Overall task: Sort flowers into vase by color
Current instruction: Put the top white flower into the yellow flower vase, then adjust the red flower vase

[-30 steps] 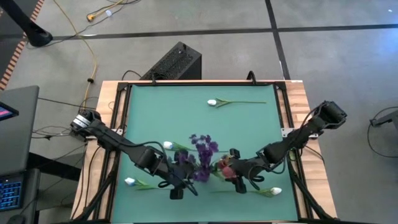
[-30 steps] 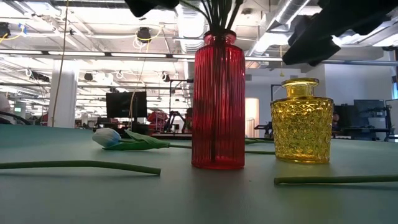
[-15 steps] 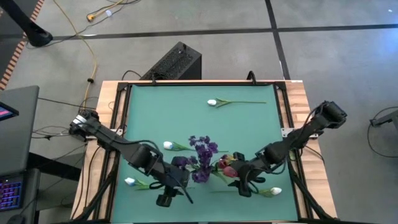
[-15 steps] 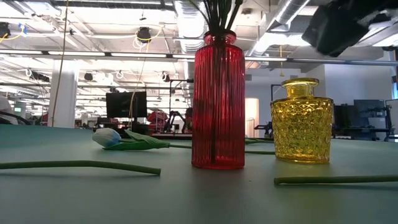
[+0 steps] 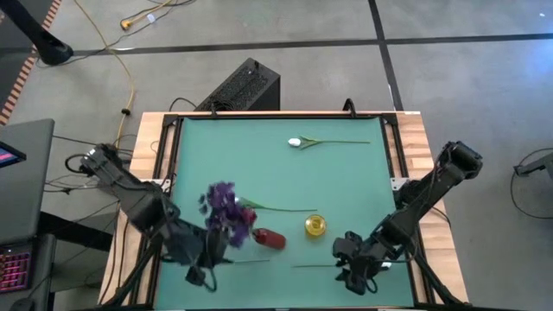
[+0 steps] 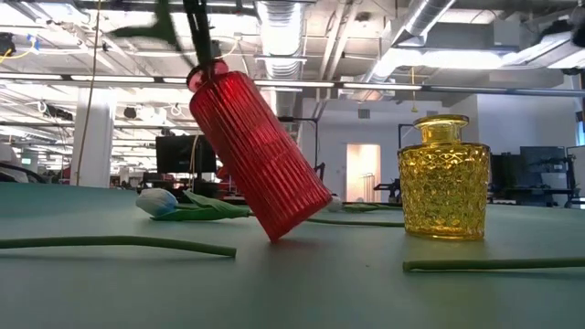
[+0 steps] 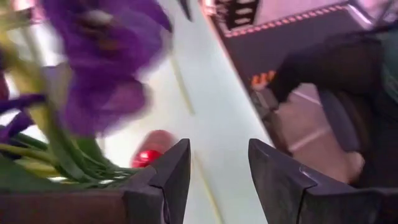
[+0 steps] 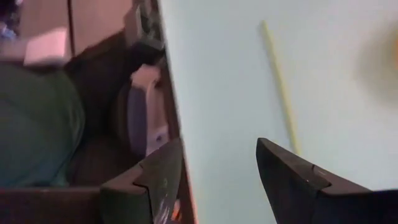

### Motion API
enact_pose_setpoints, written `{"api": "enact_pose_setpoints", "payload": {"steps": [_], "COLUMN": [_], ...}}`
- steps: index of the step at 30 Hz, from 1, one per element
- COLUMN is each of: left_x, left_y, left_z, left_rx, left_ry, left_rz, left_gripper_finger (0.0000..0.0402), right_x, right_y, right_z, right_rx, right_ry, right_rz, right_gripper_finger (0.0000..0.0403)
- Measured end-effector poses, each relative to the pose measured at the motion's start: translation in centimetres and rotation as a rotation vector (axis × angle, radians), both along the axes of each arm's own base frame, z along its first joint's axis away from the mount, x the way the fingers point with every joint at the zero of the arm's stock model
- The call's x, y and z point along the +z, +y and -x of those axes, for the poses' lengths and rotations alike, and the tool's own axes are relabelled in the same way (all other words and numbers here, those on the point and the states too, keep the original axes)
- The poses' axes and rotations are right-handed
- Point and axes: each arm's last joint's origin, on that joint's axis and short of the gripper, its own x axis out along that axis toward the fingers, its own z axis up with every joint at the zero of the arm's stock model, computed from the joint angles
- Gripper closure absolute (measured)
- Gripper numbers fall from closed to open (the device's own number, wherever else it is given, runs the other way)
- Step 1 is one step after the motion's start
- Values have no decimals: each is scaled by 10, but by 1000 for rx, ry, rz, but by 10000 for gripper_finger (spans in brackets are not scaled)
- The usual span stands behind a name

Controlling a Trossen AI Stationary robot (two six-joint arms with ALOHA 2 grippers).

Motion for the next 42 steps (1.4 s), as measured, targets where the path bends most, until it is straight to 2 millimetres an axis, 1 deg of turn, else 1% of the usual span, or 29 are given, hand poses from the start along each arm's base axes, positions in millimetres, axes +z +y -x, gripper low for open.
{"api": "enact_pose_setpoints", "payload": {"steps": [5, 9, 12, 17, 23, 26, 29, 32, 34, 37, 39, 42], "left_x": [-1, -12, -21, -37, -50, -54, -59, -70, -80, -94, -100, -107], "left_y": [12, 15, 18, 23, 35, 40, 40, 36, 36, 38, 39, 43], "left_z": [-8, -14, -20, -23, -15, -11, -10, -3, 2, 9, 10, 12], "left_rx": [48, 66, 77, 81, 218, 290, 313, 327, 348, 380, 388, 390], "left_ry": [16, 72, 57, 130, 262, 325, 339, 416, 469, 536, 531, 505], "left_rz": [-3, -1, 14, 54, -7, -18, -9, -3, -15, -60, -98, -204], "left_gripper_finger": [251, 251, 251, 251, 251, 251, 251, 251, 251, 251, 251, 251], "right_x": [1, 0, 0, 0, 0, 1, 0, 1, 3, 7, 8, 7], "right_y": [-3, -3, -2, -1, -1, -2, -2, -4, -9, -21, -34, -56], "right_z": [-4, -3, -2, -1, -2, -3, -12, -22, -29, -40, -50, -63], "right_rx": [-44, -42, -33, -28, -28, -63, -72, -49, -43, -81, -119, -159], "right_ry": [-31, -29, -31, -32, -36, -75, -138, -201, -246, -318, -334, -330], "right_rz": [22, 25, 27, 29, 30, 56, 87, 100, 114, 177, 209, 240], "right_gripper_finger": [168, 168, 168, 168, 168, 168, 168, 168, 168, 168, 168, 168]}}
